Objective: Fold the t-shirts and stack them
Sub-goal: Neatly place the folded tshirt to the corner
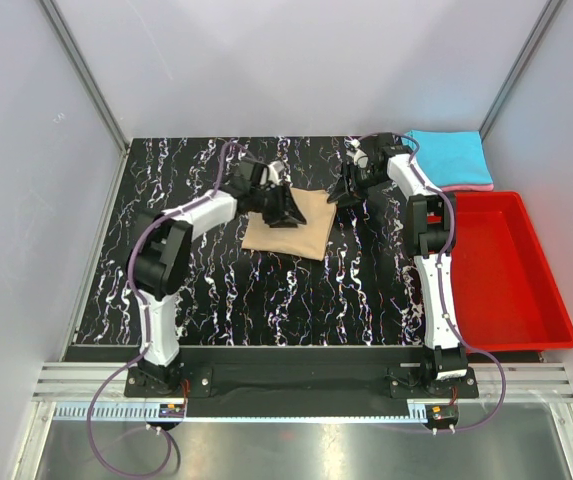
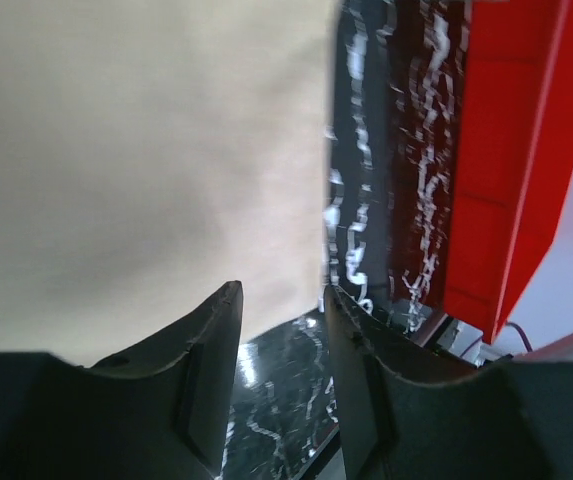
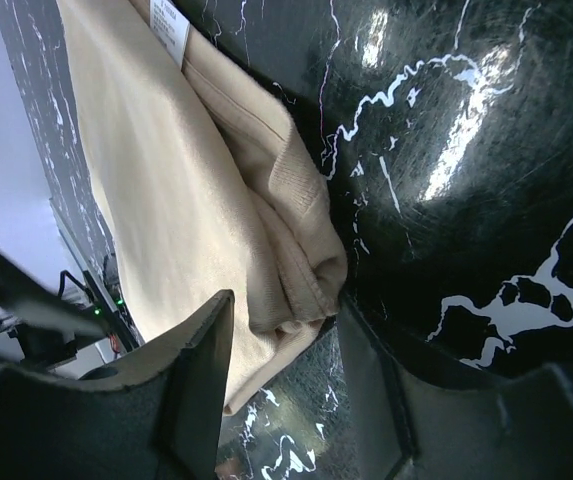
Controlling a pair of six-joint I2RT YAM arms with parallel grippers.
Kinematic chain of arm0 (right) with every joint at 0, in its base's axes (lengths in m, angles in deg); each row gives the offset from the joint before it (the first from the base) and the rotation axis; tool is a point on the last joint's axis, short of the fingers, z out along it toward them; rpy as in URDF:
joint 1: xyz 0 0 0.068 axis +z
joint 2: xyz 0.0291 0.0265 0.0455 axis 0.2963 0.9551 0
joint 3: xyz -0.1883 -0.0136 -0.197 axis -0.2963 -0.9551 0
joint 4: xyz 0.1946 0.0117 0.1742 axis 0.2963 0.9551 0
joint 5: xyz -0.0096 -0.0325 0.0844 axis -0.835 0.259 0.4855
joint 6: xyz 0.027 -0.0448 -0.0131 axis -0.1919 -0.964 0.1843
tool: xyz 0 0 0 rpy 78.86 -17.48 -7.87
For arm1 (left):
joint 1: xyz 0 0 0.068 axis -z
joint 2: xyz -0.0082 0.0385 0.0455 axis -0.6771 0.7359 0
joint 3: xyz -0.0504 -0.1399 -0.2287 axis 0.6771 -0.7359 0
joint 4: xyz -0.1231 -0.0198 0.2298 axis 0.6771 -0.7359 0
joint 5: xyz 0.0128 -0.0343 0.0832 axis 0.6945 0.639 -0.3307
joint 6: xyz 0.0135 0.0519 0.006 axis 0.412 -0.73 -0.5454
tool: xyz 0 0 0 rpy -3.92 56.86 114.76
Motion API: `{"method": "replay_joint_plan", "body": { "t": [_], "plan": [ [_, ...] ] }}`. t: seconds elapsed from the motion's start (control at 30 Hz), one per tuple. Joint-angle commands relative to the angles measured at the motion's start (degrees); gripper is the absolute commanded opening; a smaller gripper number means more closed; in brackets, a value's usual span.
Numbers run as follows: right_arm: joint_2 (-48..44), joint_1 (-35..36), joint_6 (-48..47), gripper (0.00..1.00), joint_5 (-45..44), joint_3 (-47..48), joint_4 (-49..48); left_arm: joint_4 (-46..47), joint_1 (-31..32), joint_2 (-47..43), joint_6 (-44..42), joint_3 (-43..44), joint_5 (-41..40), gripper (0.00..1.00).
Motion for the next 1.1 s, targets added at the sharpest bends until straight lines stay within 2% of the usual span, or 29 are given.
{"method": "replay_joint_plan", "body": {
  "t": [0.0, 0.1, 0.3, 0.37, 0.57, 0.83, 1.07],
  "plan": [
    [2.66, 0.21, -0.58, 0.53, -4.98, -1.92, 1.27, 6.37, 3.75, -0.55, 2.93, 1.29, 0.94, 0.43],
    [2.58, -0.06, -0.23, 0.55, -5.16, -2.01, 1.10, 8.47, 6.47, 1.65, 3.45, 1.39, 0.41, 0.42],
    [1.09, -0.58, 3.62, 0.69, -6.73, -4.55, -1.44, 11.11, 8.94, 4.02, 3.46, -3.18, -1.25, 0.41],
    [0.21, -0.59, 6.09, 0.75, -7.18, -7.01, -2.94, 11.99, 9.03, 4.64, 3.46, -5.11, -1.52, 0.40],
    [-6.03, -0.50, 16.20, 0.83, -9.73, -17.99, -13.21, 12.96, 9.20, 4.99, 3.19, -6.88, -1.78, 0.39],
    [-3.32, -0.41, 15.86, 0.86, -8.59, -15.02, -14.54, 11.73, 9.47, 4.20, 1.70, -8.11, -2.58, 0.38],
    [-0.15, -0.50, 13.31, 0.80, -7.18, -9.57, -12.79, 12.52, 9.47, 4.55, 1.88, -9.16, -1.96, 0.38]
  ]
}}
